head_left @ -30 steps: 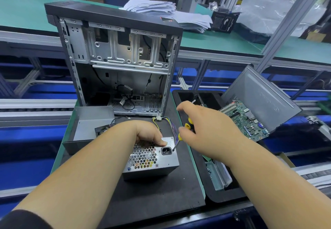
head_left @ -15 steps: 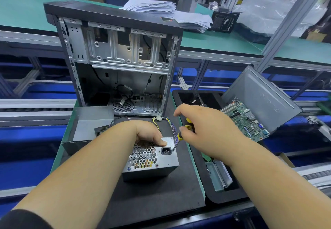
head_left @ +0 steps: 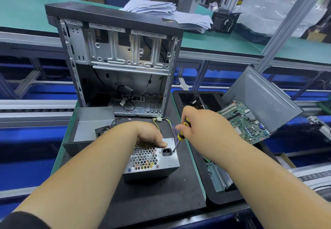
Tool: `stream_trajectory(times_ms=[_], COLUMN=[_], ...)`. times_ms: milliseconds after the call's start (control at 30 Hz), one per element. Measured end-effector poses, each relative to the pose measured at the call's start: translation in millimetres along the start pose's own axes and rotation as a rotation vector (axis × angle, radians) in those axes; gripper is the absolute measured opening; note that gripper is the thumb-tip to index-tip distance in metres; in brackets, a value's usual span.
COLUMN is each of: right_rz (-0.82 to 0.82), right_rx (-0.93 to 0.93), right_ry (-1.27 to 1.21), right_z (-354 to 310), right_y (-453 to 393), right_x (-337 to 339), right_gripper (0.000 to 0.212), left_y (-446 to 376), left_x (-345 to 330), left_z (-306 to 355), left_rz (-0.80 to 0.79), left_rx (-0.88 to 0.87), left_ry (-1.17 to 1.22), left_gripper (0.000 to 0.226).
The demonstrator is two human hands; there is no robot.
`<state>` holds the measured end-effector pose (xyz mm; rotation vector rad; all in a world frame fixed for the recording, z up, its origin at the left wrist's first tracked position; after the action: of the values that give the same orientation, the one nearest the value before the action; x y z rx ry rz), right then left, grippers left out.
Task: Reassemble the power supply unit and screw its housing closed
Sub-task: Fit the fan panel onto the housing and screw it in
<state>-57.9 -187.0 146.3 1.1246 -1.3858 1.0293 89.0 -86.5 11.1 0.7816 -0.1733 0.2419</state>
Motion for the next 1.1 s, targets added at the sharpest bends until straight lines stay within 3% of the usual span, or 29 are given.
stream_trajectory(times_ms=[433, 767, 967, 1100], right_rz=[0.059, 0.128, 0.158, 0.326], right_rx=[-0.162, -0.217, -0.205, -0.194], right_ry=[0.088, 0.148, -0.074, -0.317], right_z=[-11, -26, -9, 27], right_y=[7, 11, 8, 5], right_x=[-4, -6, -4, -2], right_gripper=[0.029, 0.029, 0.028, 0.024], left_y=[1, 5, 13, 25], left_x=[-3, -5, -2, -3], left_z=[2, 2, 1, 6], left_rz=[0.042, 0.198, 0.259, 0.423], left_rx=[-0.026, -0.083, -0.122, -0.096], left_ry=[-0.14, -0.32, -0.286, -0.325], left_gripper=[0.021, 0.034, 0.033, 0.034])
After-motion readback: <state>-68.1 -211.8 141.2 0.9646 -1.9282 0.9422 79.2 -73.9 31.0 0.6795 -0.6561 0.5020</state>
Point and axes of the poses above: each hand's wrist, its own y-axis away from the middle knuckle, its own x-axis out of the back of the hand, z = x × y, the point moved 2 cm from there along -y, towards the middle knuckle, and after that the axes turned 2 degrees about -x, right-handed, at the moved point
